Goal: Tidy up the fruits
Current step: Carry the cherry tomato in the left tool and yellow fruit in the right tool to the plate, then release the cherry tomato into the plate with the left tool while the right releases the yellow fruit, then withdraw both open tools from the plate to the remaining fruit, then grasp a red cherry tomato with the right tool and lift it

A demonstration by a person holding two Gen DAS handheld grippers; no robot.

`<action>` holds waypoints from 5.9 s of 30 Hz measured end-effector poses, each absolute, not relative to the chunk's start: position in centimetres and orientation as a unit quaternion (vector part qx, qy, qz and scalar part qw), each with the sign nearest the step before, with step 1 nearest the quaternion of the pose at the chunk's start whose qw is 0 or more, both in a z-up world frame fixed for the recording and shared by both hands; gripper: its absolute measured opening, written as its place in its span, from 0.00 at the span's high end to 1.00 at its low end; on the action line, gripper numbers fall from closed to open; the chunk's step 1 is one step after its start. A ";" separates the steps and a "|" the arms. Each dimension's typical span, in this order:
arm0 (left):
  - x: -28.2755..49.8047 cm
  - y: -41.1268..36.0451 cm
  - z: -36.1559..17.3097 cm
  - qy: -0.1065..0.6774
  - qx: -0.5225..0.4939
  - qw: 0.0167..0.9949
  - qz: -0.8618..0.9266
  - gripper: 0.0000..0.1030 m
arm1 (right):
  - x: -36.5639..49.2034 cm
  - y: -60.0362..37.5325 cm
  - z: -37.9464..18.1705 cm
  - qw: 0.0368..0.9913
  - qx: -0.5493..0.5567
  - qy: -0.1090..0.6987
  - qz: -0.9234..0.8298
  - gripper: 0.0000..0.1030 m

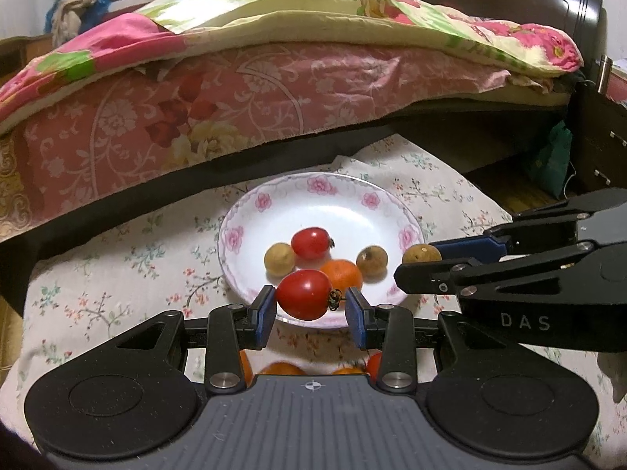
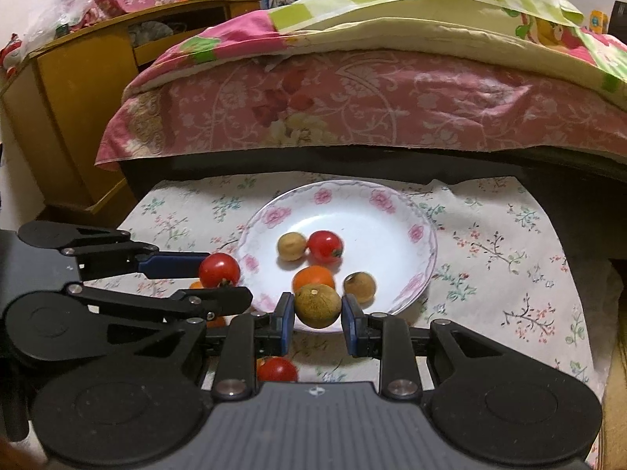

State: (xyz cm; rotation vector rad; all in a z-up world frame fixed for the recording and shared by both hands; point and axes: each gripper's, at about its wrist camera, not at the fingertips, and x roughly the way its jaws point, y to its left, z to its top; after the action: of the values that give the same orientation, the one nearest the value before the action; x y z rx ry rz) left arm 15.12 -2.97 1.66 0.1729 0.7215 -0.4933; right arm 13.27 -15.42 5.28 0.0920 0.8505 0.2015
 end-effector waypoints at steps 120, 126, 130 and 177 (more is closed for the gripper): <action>9.1 1.8 1.3 0.425 0.075 0.872 -0.230 0.27 | 10.3 -12.0 1.5 0.874 -0.016 0.458 0.159 0.66; 9.5 2.0 0.6 0.436 0.070 0.867 -0.230 0.27 | 11.3 -11.7 1.0 0.878 -0.037 0.446 0.169 0.66; 9.6 1.8 0.5 0.436 0.069 0.866 -0.233 0.27 | 11.8 -12.2 0.7 0.877 -0.032 0.447 0.175 0.65; 12.7 -0.2 -0.9 0.400 0.076 0.882 -0.236 0.27 | 8.5 -12.8 2.5 0.850 -0.038 0.498 0.170 0.72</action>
State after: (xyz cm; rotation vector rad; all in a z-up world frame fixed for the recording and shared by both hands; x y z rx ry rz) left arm 12.71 -0.15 -0.87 0.1585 0.8324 -0.4917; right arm 8.48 -12.82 2.45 -0.0796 1.0481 0.3583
